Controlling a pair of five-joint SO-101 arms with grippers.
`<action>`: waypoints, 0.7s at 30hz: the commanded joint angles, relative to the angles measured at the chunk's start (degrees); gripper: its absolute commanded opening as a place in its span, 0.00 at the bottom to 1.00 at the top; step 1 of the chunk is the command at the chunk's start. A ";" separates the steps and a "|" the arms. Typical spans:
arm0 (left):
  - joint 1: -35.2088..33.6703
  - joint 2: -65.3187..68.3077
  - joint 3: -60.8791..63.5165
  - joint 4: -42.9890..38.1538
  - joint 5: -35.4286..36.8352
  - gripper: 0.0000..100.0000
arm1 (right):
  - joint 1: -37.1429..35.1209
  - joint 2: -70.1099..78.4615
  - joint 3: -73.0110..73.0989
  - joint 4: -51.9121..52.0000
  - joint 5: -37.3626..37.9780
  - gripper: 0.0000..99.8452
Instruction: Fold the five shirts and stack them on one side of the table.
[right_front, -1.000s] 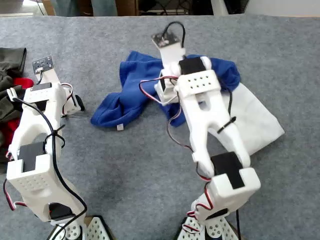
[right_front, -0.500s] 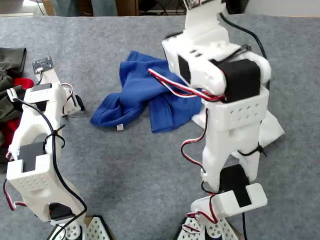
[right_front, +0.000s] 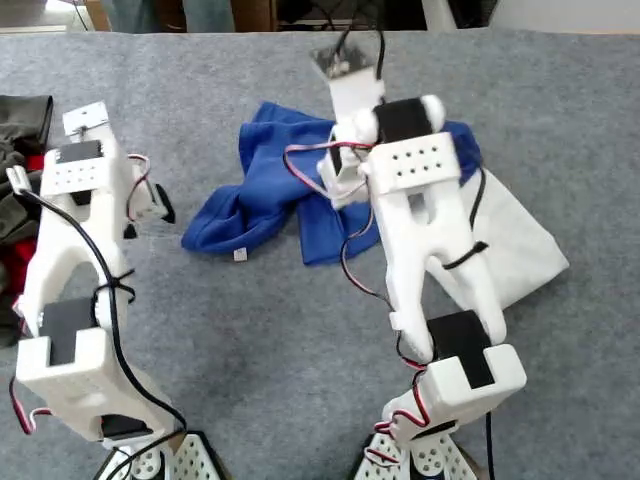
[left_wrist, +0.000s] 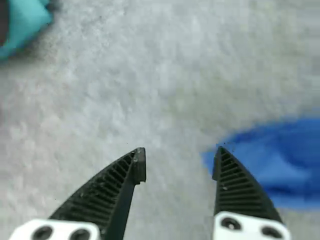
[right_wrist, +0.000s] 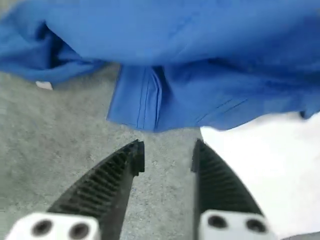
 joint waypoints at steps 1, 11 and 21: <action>4.09 -7.74 4.70 2.20 1.23 0.25 | 0.44 -3.65 11.03 -9.14 0.44 0.06; -0.04 -16.35 25.89 -28.40 3.52 0.25 | -0.62 -3.65 28.09 -31.65 -7.12 0.24; -5.85 -2.20 13.49 -28.66 5.71 0.25 | -4.04 2.77 28.53 -40.18 -12.66 0.15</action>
